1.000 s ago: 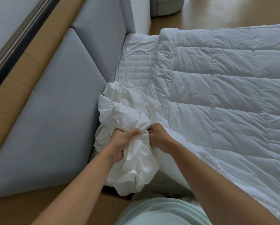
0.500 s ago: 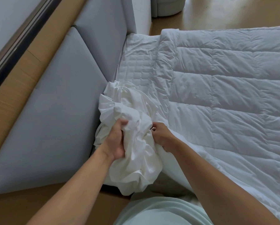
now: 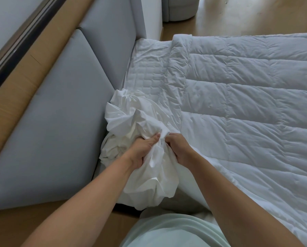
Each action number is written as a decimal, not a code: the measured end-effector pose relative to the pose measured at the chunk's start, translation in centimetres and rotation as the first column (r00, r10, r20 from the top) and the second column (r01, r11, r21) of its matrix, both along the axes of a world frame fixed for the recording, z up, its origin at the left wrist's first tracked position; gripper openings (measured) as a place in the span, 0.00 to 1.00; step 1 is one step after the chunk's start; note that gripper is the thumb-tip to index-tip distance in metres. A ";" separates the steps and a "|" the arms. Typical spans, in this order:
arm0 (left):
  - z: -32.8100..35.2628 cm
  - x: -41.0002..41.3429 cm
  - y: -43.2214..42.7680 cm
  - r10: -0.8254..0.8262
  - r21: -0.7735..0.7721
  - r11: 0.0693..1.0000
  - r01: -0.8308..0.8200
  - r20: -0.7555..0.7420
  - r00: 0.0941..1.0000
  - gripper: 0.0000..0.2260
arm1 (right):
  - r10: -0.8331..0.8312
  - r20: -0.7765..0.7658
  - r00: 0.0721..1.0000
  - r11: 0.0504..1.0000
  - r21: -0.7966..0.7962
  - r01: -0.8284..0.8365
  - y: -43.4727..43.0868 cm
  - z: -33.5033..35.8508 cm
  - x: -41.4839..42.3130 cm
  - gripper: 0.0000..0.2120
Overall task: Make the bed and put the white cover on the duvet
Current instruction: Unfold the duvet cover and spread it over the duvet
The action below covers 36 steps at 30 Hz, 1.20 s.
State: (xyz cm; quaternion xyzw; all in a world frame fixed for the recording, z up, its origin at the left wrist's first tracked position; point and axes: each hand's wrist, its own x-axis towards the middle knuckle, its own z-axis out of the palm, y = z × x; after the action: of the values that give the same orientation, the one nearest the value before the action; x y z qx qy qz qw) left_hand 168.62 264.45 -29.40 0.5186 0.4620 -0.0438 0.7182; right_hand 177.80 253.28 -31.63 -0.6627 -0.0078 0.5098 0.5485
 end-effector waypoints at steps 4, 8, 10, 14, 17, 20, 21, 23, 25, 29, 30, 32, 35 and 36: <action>-0.1 0.9 -0.7 0.070 0.027 0.997 -0.069 -0.031 0.997 0.14 | 0.402 0.464 0.789 0.899 -0.364 -0.244 -1.1 2.7 -2.6 0.41; 0.2 1.5 -0.7 0.027 -0.135 0.990 -0.035 -0.063 0.998 0.29 | 0.609 0.339 0.717 0.768 -0.477 -0.427 -2.5 1.5 -5.8 0.61; 0.2 1.6 -1.3 -0.012 -0.246 0.969 0.005 -0.027 1.000 0.39 | 0.458 0.268 0.848 0.852 -0.405 -0.332 -2.0 0.6 -6.3 0.66; -0.3 0.2 -0.2 0.017 -0.394 0.918 0.042 0.145 0.989 0.33 | 0.323 0.374 0.869 0.930 -0.298 -0.217 -1.3 0.2 -5.6 0.57; -0.6 -1.6 1.8 -0.057 -0.451 0.878 0.162 0.238 0.970 0.16 | 0.221 0.350 0.910 0.966 -0.207 -0.155 -2.4 0.3 -4.4 0.38; -1.1 -2.6 2.5 -0.187 -0.337 0.913 0.229 0.152 0.970 0.19 | 0.112 0.255 0.960 0.988 -0.131 -0.080 -3.5 0.7 -4.0 0.27; -1.1 -2.7 2.3 -0.242 -0.259 0.929 0.265 0.118 0.963 0.18 | 0.076 0.211 0.975 0.993 -0.100 -0.055 -4.0 0.9 -3.9 0.26; -1.4 -2.7 1.5 -0.340 -0.055 0.938 0.342 0.040 0.939 0.14 | 0.027 0.147 0.989 0.997 -0.070 -0.017 -4.8 1.0 -3.9 0.27; -2.1 -2.7 0.4 -0.347 0.145 0.926 0.349 -0.040 0.937 0.15 | -0.008 0.106 0.994 0.997 -0.069 0.015 -5.5 0.8 -3.7 0.28; -2.8 -3.1 -1.5 -0.231 0.431 0.861 0.270 -0.142 0.962 0.21 | -0.067 0.037 0.997 0.997 -0.020 0.068 -6.6 0.2 -3.6 0.26; -3.0 -3.3 -1.8 -0.262 0.469 0.825 0.316 -0.179 0.948 0.19 | -0.070 0.028 0.997 0.997 -0.015 0.070 -7.0 0.1 -3.6 0.25; -3.1 -3.7 -2.3 -0.373 0.452 0.785 0.423 -0.200 0.906 0.18 | -0.069 0.010 0.998 0.997 -0.029 0.069 -7.8 0.0 -3.5 0.23; -3.3 -3.9 -3.2 -0.483 0.421 0.738 0.528 -0.218 0.848 0.20 | -0.094 -0.020 0.995 0.995 -0.033 0.094 -8.8 -0.3 -3.7 0.28; -3.4 -3.7 -3.6 -0.510 0.448 0.698 0.558 -0.235 0.827 0.18 | -0.104 -0.034 0.994 0.994 -0.025 0.103 -9.0 -0.3 -3.9 0.28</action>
State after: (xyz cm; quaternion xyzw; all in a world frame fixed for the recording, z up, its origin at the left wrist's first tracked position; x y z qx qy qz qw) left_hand 164.97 260.88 -32.79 0.7947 0.3191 -0.1533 0.4931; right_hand 173.94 244.32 -31.97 -0.6594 0.0419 0.4923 0.5666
